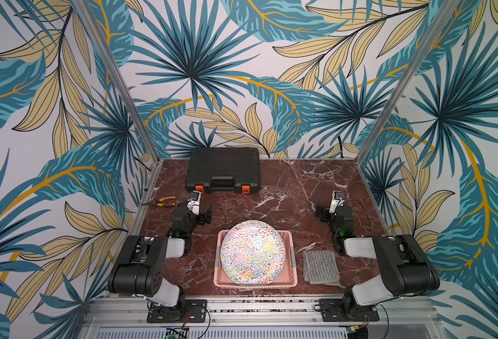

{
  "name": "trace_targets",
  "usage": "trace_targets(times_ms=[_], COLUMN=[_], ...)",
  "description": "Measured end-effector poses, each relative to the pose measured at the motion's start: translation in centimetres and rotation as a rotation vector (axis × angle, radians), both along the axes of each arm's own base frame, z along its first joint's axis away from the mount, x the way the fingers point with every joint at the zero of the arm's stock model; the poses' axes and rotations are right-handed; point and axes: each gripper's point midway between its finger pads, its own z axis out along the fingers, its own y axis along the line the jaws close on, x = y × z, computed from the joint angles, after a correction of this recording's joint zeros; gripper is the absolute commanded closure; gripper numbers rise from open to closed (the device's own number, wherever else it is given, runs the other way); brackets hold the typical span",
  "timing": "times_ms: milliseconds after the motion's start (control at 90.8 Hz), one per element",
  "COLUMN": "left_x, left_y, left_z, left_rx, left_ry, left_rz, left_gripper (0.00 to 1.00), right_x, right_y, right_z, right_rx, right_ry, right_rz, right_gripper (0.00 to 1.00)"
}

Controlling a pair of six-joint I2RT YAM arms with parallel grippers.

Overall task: Wipe the wet plate dry
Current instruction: Move the bin to the center of the board.

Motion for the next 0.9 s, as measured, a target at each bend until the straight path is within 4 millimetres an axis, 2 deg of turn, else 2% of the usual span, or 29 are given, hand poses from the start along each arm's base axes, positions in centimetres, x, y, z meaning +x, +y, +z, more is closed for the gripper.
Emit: trace_targets(times_ms=[99, 132, 165, 231, 286, 330, 397, 452, 507, 573, 639, 694, 760, 848, 903], left_x=[-0.1, -0.2, -0.3, 0.2, 0.8, 0.9, 0.2, -1.3, -3.1, -5.6, -7.8, -9.4, -10.9, -11.8, -11.8], left_y=[0.2, 0.2, 0.2, -0.2, -0.7, -1.1, -1.7, -2.3, -2.8, -3.1, -3.2, -3.2, -3.0, -2.7, -2.7], left_z=[0.2, 0.5, 1.2, 4.9, 9.4, 13.0, 16.5, 17.6, 16.9, 14.4, 11.2, 8.7, 6.2, 5.0, 5.0], left_rx=[-0.002, 0.000, 0.005, 0.017, 0.034, 0.045, 0.053, 0.059, 0.060, 0.058, 0.047, 0.040, 0.038, 0.044, 0.044], left_ry=[0.002, 0.016, 0.039, 0.046, 0.024, 0.012, 0.026, 0.077, 0.157, 0.282, 0.398, 0.483, 0.566, 0.617, 0.619], left_rz=[0.010, 0.009, 0.006, -0.022, -0.057, -0.084, -0.125, -0.175, -0.216, -0.250, -0.262, -0.266, -0.263, -0.252, -0.252], left_gripper=[0.00, 0.00, 0.00, 0.00, 0.00, 0.00, 0.00, 0.00, 0.00, 0.00, 0.00, 0.00, 0.00, 0.00, 0.00], right_x=[-0.4, -0.5, -0.5, 0.0, 0.1, -0.1, -0.3, -0.5, -1.2, -3.0, -5.4, -7.5, -10.0, -12.9, -14.3], right_y=[0.4, 0.7, 1.0, 0.9, 0.3, -0.2, 0.2, 1.4, 3.3, 6.0, 9.1, 11.5, 13.3, 14.5, 15.0], right_z=[0.4, 1.4, 3.1, 8.1, 12.5, 14.4, 15.0, 13.4, 10.8, 7.7, 5.7, 5.0, 4.5, 4.6, 4.7], right_rx=[-0.017, -0.013, 0.008, 0.093, 0.215, 0.297, 0.390, 0.454, 0.511, 0.547, 0.543, 0.524, 0.495, 0.473, 0.471], right_ry=[0.034, 0.053, 0.054, -0.001, -0.072, -0.100, -0.078, 0.009, 0.131, 0.294, 0.441, 0.529, 0.604, 0.653, 0.668], right_rz=[0.006, 0.006, -0.004, -0.059, -0.137, -0.183, -0.180, -0.144, -0.103, -0.052, 0.004, 0.060, 0.108, 0.159, 0.186], right_gripper=[0.00, 0.00, 0.00, 0.01, 0.00, 0.01, 0.02, 0.04, 0.04, 0.04, 0.06, 0.08, 0.09, 0.12, 0.18])
